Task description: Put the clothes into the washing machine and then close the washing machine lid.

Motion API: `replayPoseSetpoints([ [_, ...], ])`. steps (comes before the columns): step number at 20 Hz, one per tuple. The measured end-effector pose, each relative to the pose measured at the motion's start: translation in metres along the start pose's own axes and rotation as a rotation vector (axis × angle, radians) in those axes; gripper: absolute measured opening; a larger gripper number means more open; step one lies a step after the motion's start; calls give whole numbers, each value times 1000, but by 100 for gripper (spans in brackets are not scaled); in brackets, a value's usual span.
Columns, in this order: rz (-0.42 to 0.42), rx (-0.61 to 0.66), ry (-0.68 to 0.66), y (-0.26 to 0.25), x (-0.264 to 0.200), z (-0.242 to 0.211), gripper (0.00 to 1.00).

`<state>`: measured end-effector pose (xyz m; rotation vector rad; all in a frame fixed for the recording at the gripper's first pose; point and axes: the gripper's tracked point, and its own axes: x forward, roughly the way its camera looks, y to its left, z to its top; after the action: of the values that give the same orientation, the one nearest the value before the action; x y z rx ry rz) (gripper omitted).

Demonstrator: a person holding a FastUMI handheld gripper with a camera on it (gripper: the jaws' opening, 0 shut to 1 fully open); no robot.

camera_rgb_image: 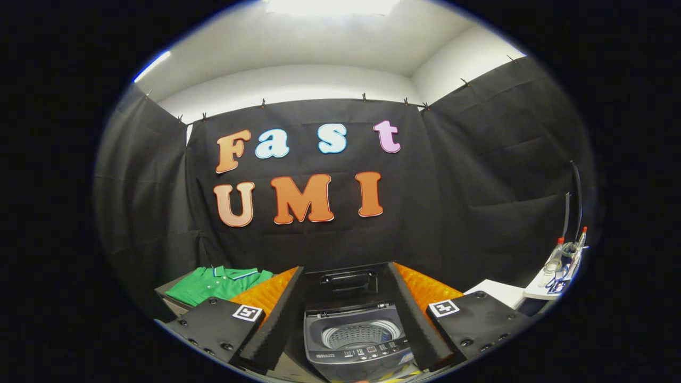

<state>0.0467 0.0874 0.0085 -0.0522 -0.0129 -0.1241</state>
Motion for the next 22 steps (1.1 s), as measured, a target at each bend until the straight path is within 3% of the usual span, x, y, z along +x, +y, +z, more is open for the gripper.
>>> replayPoseSetpoints([
  [4, 18, -30, 3, 33, 11, 0, 98],
  [6, 46, -5, -1, 56, 16, 4, 98],
  [9, 24, 61, 34, 82, 27, -2, 98],
  [14, 191, 177, 109, 173, 66, -10, 98],
  [22, 349, 78, 278, 319, 131, -70, 98],
])
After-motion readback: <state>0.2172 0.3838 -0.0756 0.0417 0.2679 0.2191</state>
